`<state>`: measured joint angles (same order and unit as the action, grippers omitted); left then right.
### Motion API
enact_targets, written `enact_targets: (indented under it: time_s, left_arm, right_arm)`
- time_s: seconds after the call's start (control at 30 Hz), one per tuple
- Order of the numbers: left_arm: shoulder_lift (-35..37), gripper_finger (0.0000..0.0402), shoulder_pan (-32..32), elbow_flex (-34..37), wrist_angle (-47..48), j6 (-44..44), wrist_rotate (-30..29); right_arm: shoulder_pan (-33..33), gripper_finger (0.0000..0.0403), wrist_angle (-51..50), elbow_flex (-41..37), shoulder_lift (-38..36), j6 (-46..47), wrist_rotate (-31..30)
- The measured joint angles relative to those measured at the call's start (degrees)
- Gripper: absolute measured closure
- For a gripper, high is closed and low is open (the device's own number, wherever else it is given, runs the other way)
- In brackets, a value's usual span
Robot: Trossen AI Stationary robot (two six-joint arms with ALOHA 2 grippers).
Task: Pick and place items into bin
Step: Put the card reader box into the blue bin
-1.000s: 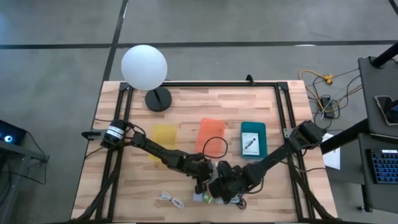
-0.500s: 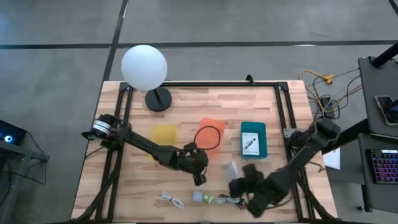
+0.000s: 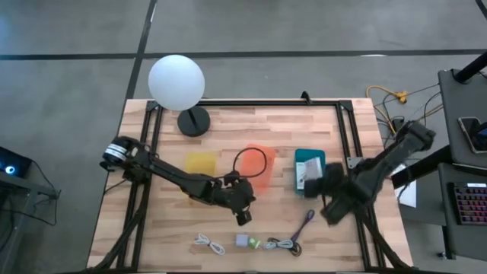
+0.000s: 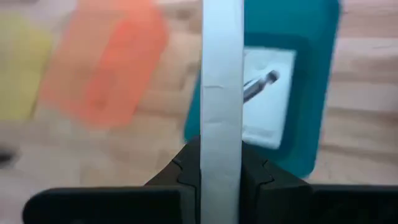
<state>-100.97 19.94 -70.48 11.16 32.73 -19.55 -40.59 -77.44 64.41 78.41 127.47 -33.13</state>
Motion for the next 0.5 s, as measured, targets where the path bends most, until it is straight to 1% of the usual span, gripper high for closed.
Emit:
enact_targets:
  time_s: [0.1,0.17,0.23,0.3,0.33,0.4,0.5]
  left_arm:
    - [0.6,0.0402,0.0,0.0,0.4,-0.2,0.0]
    - [0.6,0.0402,0.0,0.0,0.1,-0.3,0.0]
    - [0.6,0.0402,0.0,0.0,0.3,-0.3,0.0]
    - [0.6,0.0402,-0.1,0.0,0.3,-0.3,0.0]
    - [0.6,0.0402,-0.1,0.0,0.3,-0.3,0.0]
    - [0.6,0.0402,-0.1,0.0,0.5,-0.4,0.5]
    - [0.6,0.0402,-0.1,0.0,0.5,-0.5,1.2]
  right_arm:
    - [3.1,0.0365,6.3,-8.3,-7.3,-1.1,0.8]
    - [5.4,0.0365,13.1,-14.1,-11.6,-3.0,2.2]
    - [7.8,0.0365,21.2,-19.8,-14.0,-5.8,3.6]
    - [9.7,0.0365,28.0,-24.2,-14.7,-7.9,4.1]
    - [10.5,0.0365,29.7,-25.8,-14.7,-8.4,4.3]
    - [12.3,0.0365,31.2,-27.7,-14.4,-8.5,4.7]
    - [14.4,0.0365,31.2,-28.6,-14.2,-9.0,4.4]
